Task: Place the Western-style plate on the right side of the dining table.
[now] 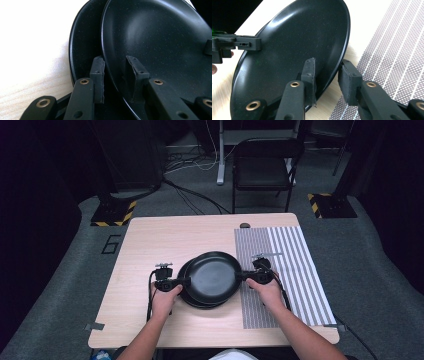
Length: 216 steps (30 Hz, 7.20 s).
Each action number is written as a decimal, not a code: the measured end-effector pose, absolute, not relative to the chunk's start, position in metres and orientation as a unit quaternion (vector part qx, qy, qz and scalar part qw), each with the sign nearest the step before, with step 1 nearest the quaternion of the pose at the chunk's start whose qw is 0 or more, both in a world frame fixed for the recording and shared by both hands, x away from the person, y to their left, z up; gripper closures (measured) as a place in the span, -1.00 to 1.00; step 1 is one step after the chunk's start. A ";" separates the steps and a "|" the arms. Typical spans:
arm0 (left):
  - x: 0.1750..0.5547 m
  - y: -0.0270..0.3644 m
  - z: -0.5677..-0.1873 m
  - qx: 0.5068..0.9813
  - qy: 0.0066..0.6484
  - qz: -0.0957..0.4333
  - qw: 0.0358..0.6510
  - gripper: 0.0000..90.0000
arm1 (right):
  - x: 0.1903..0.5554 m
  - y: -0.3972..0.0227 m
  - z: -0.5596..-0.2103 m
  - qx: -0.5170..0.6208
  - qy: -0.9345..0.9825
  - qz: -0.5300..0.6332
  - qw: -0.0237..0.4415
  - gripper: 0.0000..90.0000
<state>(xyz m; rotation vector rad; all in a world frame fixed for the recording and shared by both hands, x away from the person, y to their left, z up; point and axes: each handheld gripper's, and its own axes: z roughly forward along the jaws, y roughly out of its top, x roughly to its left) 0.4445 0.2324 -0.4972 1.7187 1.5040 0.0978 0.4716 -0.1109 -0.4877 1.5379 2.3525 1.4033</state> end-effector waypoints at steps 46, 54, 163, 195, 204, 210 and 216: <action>0.435 0.229 -0.504 0.650 0.614 0.067 0.442 0.55 | 0.443 -0.118 -0.479 0.549 0.707 0.442 -0.050 0.56; 0.436 0.226 -0.506 0.631 0.626 0.067 0.453 0.53 | 0.466 -0.115 -0.474 0.561 0.699 0.443 -0.014 0.67; 0.429 0.194 -0.447 0.668 0.560 0.135 0.470 0.57 | 0.449 -0.143 -0.451 0.552 0.660 0.508 -0.043 0.75; 0.441 0.169 -0.440 0.683 0.536 0.126 0.480 0.57 | 0.434 -0.166 -0.446 0.571 0.640 0.514 -0.024 0.73; 0.445 0.159 -0.440 0.689 0.528 0.116 0.483 0.58 | 0.431 -0.177 -0.446 0.581 0.631 0.514 -0.016 0.73; 0.449 0.151 -0.439 0.692 0.521 0.112 0.486 0.57 | 0.427 -0.185 -0.445 0.587 0.624 0.516 -0.010 0.73; 0.451 0.144 -0.437 0.696 0.515 0.110 0.488 0.57 | 0.424 -0.191 -0.442 0.589 0.620 0.518 -0.001 0.73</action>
